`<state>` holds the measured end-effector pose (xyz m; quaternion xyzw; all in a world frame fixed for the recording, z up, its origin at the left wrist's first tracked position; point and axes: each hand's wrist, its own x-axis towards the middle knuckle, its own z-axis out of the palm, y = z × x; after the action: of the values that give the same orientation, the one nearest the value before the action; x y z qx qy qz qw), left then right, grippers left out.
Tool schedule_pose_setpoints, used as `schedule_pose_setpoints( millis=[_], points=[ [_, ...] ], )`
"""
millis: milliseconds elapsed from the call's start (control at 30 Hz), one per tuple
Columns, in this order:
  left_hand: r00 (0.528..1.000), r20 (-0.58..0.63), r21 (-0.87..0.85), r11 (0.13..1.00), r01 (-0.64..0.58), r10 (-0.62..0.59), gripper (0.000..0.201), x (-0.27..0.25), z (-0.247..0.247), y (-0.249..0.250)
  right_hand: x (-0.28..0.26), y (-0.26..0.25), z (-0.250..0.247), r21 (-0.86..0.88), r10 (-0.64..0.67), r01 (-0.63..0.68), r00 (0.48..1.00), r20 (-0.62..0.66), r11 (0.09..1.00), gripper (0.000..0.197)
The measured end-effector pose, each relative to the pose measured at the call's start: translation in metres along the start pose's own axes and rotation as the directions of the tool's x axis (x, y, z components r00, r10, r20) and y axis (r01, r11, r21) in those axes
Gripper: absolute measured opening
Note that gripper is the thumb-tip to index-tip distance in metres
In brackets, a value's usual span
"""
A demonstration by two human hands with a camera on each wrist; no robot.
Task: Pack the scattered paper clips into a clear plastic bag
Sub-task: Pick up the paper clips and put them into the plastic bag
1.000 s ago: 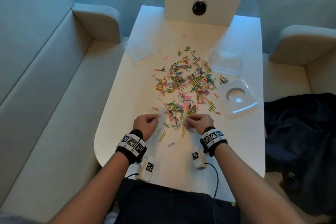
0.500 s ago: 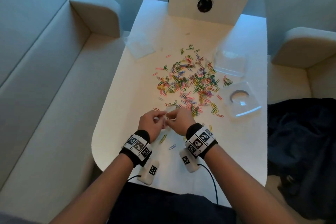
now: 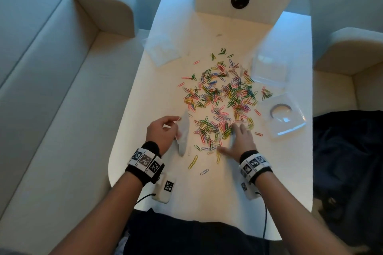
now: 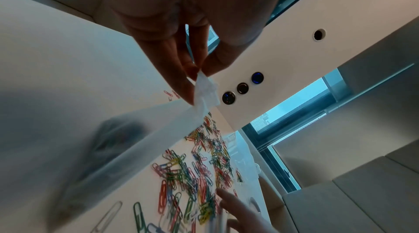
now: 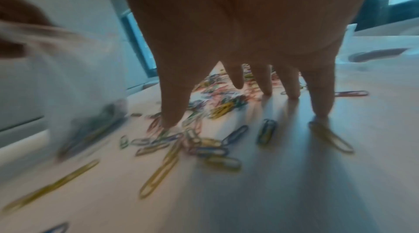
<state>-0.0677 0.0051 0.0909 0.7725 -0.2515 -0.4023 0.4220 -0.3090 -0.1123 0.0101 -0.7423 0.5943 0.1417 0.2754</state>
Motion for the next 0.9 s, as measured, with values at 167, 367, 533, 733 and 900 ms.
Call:
schedule_pose_setpoints(
  millis=[167,367,533,733,900],
  points=[
    [1.0,-0.008,-0.029,1.0,0.001,-0.002,0.028,-0.001,-0.001,0.006,-0.012,-0.033,0.025,-0.156,-0.165,0.151,0.983,-0.081,0.976,0.087],
    [0.999,0.031,0.013,1.0,0.008,-0.009,0.028,-0.009,0.012,0.006,-0.001,-0.039,0.024,-0.135,-0.351,0.332,0.923,-0.157,0.933,0.03],
    [0.997,0.08,0.076,0.997,-0.005,-0.001,0.027,-0.016,0.028,0.006,0.004,-0.026,-0.004,0.305,-0.109,0.175,0.969,-0.22,0.936,0.017],
    [0.994,0.108,0.109,0.994,-0.015,0.003,0.027,-0.017,0.046,0.011,-0.022,-0.031,-0.054,0.961,-0.023,-0.005,1.0,0.012,0.275,0.024],
    [0.992,0.122,0.087,0.996,-0.03,0.019,0.025,-0.015,0.06,0.013,-0.037,-0.065,-0.065,0.923,-0.184,0.051,0.983,0.022,0.381,0.019]
  ],
)
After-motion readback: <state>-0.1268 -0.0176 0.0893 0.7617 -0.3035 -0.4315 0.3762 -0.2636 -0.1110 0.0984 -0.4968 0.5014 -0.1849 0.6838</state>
